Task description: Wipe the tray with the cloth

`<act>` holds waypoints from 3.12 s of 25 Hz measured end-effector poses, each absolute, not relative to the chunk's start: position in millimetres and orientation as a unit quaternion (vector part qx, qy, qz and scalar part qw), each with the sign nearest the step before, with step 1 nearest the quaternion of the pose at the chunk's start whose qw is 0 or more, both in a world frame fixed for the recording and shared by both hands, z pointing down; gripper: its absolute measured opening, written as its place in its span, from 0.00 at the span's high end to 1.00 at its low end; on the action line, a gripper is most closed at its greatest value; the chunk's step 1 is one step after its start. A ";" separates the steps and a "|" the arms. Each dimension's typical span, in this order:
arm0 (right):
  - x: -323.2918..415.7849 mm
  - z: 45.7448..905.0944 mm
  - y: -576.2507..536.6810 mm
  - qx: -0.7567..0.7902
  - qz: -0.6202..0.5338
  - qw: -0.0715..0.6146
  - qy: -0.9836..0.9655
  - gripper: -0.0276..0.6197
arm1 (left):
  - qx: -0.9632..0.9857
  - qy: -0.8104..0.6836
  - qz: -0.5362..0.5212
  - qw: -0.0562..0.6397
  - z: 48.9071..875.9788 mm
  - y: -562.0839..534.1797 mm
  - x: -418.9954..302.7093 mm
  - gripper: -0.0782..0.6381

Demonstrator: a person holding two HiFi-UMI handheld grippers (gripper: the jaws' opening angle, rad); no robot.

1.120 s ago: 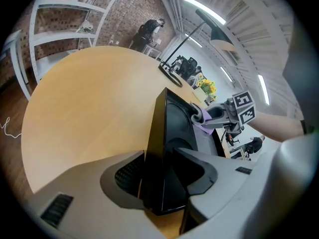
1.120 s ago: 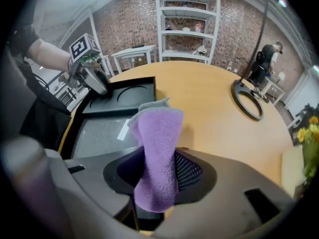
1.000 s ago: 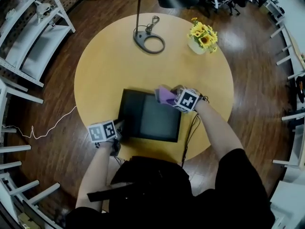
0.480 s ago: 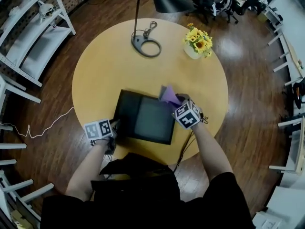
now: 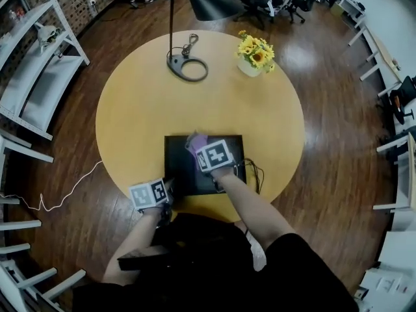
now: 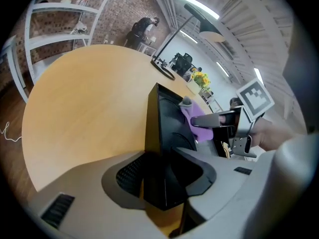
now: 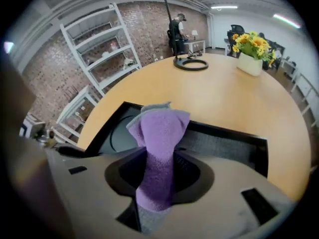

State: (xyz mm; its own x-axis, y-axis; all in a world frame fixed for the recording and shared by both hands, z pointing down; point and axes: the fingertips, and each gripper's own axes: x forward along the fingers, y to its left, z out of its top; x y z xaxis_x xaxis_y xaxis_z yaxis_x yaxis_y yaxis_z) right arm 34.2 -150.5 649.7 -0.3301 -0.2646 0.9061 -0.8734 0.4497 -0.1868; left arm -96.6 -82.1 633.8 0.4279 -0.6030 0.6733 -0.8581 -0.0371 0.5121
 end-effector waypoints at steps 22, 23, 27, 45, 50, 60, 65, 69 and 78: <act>105.6 644.7 -161.7 0.455 0.327 0.434 -0.706 0.75 | 0.741 -0.497 0.149 0.427 633.9 -82.2 -86.7 0.68; 102.8 641.2 -154.6 0.459 0.340 0.422 -0.704 0.75 | 0.740 -0.497 0.150 0.427 636.1 -81.6 -87.3 0.68; 59.9 637.9 -126.2 0.433 0.360 0.387 -0.730 0.75 | 0.734 -0.505 0.143 0.430 635.8 -82.7 -89.4 0.68; 85.0 657.8 -100.8 0.409 0.309 0.464 -0.722 0.75 | 0.738 -0.501 0.173 0.417 630.1 -87.4 -82.6 0.68; 127.6 662.1 -98.7 0.417 0.334 0.484 -0.693 0.75 | 0.730 -0.495 0.171 0.439 635.0 -90.6 -88.8 0.65; 142.5 651.3 -109.6 0.459 0.347 0.439 -0.691 0.75 | 0.728 -0.495 0.164 0.445 636.6 -91.8 -87.0 0.65; 94.4 632.8 -102.3 0.453 0.396 0.316 -0.733 0.75 | 0.728 -0.502 0.165 0.438 635.1 -91.9 -88.7 0.65; 48.9 636.3 -83.2 0.432 0.377 0.332 -0.749 0.75 | 0.729 -0.507 0.170 0.428 633.5 -91.8 -88.4 0.65; 57.8 652.4 -53.6 0.405 0.316 0.435 -0.739 0.75 | 0.725 -0.518 0.175 0.419 629.9 -91.9 -87.1 0.65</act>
